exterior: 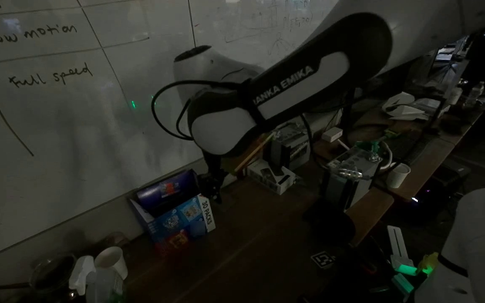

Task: Put the white ropes in the blue box

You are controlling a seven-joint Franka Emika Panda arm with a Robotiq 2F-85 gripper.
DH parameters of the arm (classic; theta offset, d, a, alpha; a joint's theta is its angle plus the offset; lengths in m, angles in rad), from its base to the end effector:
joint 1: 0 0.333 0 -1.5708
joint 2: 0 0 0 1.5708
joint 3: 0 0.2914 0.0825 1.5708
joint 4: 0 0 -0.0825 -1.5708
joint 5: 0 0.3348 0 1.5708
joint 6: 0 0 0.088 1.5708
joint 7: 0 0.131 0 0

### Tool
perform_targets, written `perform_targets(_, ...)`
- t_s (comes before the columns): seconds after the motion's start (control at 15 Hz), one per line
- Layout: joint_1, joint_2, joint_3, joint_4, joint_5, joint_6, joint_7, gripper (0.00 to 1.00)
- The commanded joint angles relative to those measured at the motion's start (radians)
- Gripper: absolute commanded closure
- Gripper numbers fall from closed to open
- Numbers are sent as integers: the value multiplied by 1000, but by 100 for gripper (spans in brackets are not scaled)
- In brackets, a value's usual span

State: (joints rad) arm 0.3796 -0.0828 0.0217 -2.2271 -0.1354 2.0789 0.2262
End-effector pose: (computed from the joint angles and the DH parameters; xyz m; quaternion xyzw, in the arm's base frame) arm 0.4306 0.1723 0.3820 0.9903 0.1218 -0.0129 0.0661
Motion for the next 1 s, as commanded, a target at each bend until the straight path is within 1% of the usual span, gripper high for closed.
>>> perform_targets(0.0, -80, -170, 74, -87, 100, -166, -131, 0)
perform_targets(0.13, -105, -248, 89, -130, 117, -236, -153, 0)
perform_targets(0.27, -127, -337, 91, -188, 121, -260, -159, 0)
perform_targets(0.4, -152, -426, 92, -244, 92, -237, -148, 0)
perform_targets(0.53, -174, -489, 82, -283, 102, -220, -144, 0)
perform_targets(0.73, -203, -566, 68, -332, 123, -169, -136, 0)
perform_targets(0.93, -227, -612, 64, -369, 137, -118, -126, 0)
